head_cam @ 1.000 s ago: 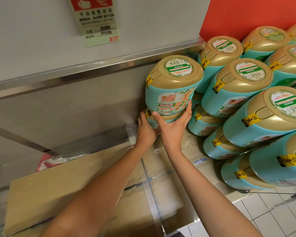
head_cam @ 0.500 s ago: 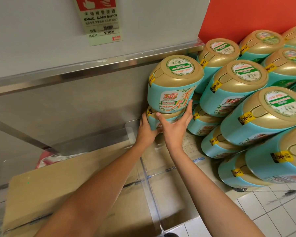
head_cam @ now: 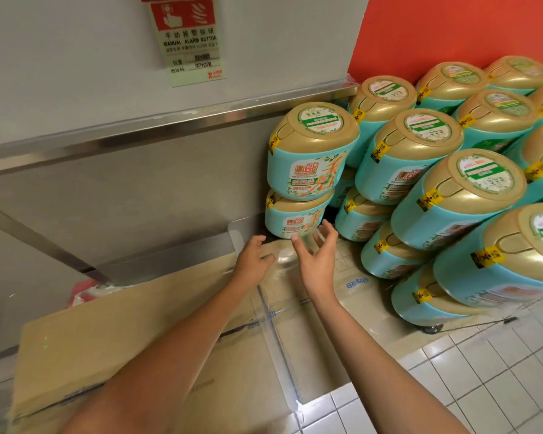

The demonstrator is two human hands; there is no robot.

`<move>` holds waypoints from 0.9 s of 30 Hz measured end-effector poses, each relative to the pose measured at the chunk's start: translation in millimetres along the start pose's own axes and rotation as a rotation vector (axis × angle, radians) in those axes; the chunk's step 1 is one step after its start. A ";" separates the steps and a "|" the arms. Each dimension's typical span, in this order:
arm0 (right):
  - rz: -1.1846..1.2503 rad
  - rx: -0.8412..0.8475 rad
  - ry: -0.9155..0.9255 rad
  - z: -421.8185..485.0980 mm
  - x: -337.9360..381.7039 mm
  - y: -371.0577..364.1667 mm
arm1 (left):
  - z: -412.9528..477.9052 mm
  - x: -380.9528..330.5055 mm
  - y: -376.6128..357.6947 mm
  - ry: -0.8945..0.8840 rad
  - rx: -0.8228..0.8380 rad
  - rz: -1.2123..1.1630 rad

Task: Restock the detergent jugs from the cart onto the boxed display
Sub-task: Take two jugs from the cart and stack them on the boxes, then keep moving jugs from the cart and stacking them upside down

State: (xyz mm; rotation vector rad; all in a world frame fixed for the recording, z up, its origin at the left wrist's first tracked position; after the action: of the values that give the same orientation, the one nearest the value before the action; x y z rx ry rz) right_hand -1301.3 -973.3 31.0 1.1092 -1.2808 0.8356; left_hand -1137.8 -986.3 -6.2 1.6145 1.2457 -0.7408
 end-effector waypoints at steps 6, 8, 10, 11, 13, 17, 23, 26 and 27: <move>-0.108 0.001 0.025 -62.1 12.9 9.9 | -48.3 11.1 43.2 -0.108 0.021 0.027; -0.107 0.019 0.043 -87.3 23.1 10.8 | -69.6 19.9 64.3 -0.166 0.023 0.004; -0.104 0.037 0.081 -118.1 34.1 11.3 | -95.2 29.8 86.9 -0.216 0.041 -0.059; -0.098 0.044 0.094 -134.8 39.9 10.6 | -109.6 34.7 98.8 -0.222 0.051 -0.108; -0.067 0.056 0.096 -168.7 48.4 9.0 | -140.2 43.8 122.6 -0.218 0.065 -0.210; -0.013 0.089 0.089 -235.2 54.9 3.7 | -202.7 60.1 168.1 -0.253 0.083 -0.269; -0.019 0.185 0.075 -320.2 53.7 -0.2 | -285.6 108.7 214.8 -0.229 0.055 -0.307; -0.047 0.260 0.075 -350.3 48.4 1.4 | -321.4 135.6 219.4 -0.185 0.038 -0.306; -0.053 0.283 0.066 -358.5 44.6 3.6 | -332.9 144.5 218.1 -0.164 0.030 -0.302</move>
State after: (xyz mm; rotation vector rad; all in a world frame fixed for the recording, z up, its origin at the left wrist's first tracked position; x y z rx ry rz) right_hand -1189.9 -635.7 95.6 1.3215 -1.0952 1.0276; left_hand -912.5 -634.3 62.0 1.3732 1.3779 -1.0618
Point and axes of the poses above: each hand's wrist, its own z-axis towards the middle knuckle, its own y-axis out of the back of the hand, x = y × z, the point moved 5 cm from there along z, towards the middle knuckle
